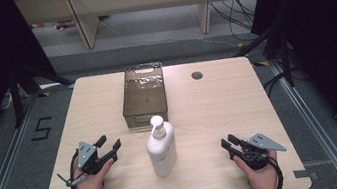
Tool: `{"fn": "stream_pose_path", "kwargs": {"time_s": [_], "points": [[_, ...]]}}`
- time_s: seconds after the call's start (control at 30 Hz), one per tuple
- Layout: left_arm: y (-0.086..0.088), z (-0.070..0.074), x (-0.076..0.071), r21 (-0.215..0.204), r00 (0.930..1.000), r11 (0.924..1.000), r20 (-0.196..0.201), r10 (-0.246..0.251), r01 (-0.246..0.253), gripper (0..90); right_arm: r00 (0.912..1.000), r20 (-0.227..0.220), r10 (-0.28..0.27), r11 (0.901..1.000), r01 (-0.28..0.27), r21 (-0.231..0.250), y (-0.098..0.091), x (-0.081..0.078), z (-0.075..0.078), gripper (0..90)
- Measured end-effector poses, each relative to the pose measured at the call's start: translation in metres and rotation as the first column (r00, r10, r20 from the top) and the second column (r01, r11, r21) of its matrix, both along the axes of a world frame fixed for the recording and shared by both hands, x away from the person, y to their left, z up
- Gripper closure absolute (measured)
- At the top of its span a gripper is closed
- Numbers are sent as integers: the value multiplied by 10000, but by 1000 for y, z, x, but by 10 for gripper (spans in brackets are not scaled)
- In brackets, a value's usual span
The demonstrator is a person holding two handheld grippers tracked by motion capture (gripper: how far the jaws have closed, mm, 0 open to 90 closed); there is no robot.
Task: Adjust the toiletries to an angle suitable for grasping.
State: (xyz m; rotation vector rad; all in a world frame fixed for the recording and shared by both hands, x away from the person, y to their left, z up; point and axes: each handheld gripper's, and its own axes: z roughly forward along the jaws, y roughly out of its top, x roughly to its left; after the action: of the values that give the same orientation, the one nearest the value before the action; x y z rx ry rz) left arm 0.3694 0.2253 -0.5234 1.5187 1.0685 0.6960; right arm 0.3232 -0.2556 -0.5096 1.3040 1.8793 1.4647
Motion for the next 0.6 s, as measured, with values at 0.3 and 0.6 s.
{"fn": "stream_pose_path", "kwargs": {"time_s": [0.3, 0.6], "points": [[-3, 0, -4, 46, 10000, 10000, 67, 62, -62, 520, 9845, 605, 1647, 9834, -1592, -869, 25, -12, 11, 900], [-2, 0, -8, 240, 9998, 9996, 137, 116, -119, 532, 9592, 281, 2812, 9593, -2802, -343, 61, -23, 23, 900]]}}
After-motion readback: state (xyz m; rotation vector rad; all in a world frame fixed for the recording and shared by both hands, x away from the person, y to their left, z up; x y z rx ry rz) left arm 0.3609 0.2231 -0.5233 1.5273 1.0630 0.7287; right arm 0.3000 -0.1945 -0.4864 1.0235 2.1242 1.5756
